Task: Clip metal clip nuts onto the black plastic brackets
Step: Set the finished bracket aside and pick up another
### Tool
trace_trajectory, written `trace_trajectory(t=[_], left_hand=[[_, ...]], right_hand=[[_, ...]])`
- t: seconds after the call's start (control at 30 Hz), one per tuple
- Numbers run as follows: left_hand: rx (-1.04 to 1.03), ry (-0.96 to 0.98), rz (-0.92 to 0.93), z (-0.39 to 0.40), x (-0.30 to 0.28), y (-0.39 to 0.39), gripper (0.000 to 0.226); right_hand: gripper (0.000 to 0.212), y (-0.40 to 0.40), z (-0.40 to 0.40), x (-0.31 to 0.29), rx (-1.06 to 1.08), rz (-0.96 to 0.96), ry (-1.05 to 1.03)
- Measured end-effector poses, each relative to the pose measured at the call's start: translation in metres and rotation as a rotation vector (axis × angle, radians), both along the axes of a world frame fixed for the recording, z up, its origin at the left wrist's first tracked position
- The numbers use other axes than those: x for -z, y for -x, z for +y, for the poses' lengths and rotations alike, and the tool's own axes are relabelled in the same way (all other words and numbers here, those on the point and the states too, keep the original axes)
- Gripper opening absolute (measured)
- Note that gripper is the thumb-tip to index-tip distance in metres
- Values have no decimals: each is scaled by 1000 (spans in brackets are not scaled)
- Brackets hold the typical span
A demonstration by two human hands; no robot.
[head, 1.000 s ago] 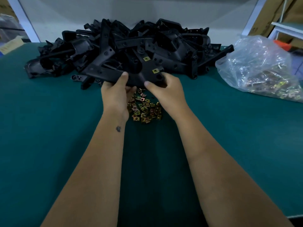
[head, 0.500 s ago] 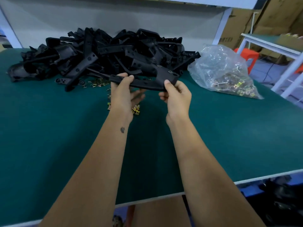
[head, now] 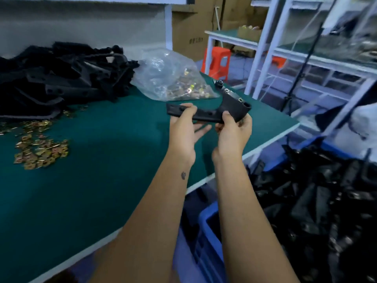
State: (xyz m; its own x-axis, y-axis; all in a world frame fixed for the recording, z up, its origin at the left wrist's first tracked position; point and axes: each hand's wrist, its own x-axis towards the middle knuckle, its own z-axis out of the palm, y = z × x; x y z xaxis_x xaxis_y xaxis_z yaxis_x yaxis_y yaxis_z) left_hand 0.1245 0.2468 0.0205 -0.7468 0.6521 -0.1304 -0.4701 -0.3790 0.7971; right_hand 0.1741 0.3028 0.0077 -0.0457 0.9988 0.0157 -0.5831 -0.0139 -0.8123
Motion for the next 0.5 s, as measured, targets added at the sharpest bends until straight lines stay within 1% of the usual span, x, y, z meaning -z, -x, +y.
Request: trace_trajectory(t=[0.1,0.13,0.23,0.33,0.4,0.5], left_hand=[[171,21,-34,30,11,-46,24],[220,21,-38,38,14,-60,25],[370,70,27,55,28,-102,19],[514,198,145,64,52,-138,16],[603,313,193,63,72,-154,11],[653,448,218,55,107,-161,9]], right_hand=[[20,-57,32,11,163,-21,46],[21,-77,40,16,217,-28,62],[20,-130,57,40,374,-90,140],[24,-171,61,76,502,-106,261],[30,-189,58,98,554,-116,354],[30,-207,52,126,583,-218,366]])
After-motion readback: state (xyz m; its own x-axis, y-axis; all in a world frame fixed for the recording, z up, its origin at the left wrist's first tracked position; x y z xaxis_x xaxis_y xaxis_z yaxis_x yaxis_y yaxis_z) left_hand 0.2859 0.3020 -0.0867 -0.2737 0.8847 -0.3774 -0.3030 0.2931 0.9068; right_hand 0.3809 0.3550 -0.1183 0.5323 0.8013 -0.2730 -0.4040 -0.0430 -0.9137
